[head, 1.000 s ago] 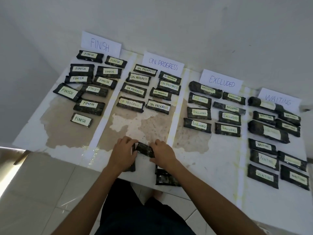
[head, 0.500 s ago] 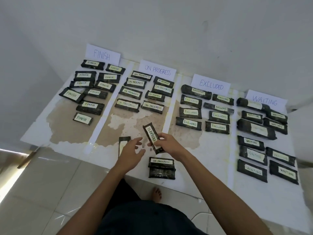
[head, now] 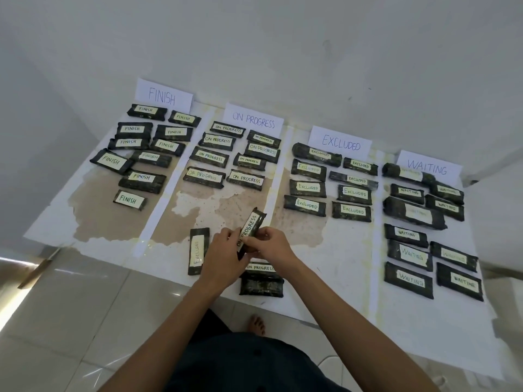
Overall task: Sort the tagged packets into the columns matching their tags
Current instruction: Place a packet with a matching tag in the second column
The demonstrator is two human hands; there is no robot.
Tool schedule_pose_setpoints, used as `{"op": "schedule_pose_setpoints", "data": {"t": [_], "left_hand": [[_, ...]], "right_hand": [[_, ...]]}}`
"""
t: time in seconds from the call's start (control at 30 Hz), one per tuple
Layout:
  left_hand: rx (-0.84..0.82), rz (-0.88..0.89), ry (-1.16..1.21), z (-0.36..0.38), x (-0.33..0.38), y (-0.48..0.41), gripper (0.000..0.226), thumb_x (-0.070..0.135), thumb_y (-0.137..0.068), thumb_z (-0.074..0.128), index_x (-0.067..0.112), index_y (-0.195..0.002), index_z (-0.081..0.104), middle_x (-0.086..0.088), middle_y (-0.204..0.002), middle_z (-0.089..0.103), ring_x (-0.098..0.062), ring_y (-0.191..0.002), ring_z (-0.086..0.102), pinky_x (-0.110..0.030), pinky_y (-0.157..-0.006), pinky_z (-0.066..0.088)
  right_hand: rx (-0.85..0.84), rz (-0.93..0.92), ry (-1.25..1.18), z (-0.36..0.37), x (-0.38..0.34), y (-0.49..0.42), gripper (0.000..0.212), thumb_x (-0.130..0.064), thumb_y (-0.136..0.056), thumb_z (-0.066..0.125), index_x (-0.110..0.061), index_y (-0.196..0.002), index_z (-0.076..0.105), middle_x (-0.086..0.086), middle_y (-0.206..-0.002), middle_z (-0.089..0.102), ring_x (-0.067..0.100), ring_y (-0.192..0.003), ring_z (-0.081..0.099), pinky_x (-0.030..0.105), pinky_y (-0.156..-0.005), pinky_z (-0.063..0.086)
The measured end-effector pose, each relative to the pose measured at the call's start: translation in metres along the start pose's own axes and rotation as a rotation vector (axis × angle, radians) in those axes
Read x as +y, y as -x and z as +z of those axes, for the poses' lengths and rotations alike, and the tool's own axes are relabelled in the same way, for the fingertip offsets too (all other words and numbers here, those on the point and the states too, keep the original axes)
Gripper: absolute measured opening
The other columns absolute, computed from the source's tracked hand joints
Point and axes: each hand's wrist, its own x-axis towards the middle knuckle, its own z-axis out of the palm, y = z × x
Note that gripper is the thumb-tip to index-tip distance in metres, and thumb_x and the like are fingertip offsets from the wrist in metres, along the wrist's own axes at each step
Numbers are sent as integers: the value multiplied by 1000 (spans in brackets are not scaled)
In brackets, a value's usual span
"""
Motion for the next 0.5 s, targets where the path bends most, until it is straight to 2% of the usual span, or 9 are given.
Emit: {"op": "schedule_pose_setpoints", "data": {"t": [0.13, 0.23, 0.37, 0.5], "left_hand": [[-60, -8, -2, -5, -9, -16, 55, 20, -80, 69, 14, -131, 47, -10, -108, 51, -27, -100, 49, -38, -84, 46], [-129, -13, -51, -10, -18, -33, 62, 16, -76, 74, 14, -132, 48, -9, -114, 50, -27, -106, 46, -37, -88, 43], [-140, 42, -147, -16, -30, -68, 56, 4, -74, 70, 14, -126, 54, -7, -109, 55, -26, -101, 46, -37, -82, 45], [-141, 101, -192, -16, -41, -112, 49, -4, -71, 68, 11, -117, 60, -7, -104, 60, -25, -98, 47, -33, -82, 41]], "right_hand": [[-25, -8, 51, -3, -6, -5, 19, -15, -84, 71, -10, -100, 63, 5, -95, 71, 19, -81, 71, 29, -72, 57], [32, 12, 42, -6, -11, -14, 24, -25, -86, 68, -12, -105, 60, 4, -98, 70, 18, -79, 70, 30, -74, 57], [123, 4, 118, -15, -13, -31, 30, -40, -90, 59, -15, -107, 57, 1, -103, 67, 17, -78, 66, 33, -74, 54], [149, -36, 319, -29, 0, -50, 29, -40, -89, 60, -18, -109, 58, -2, -100, 62, 17, -92, 62, 35, -84, 52]]}}
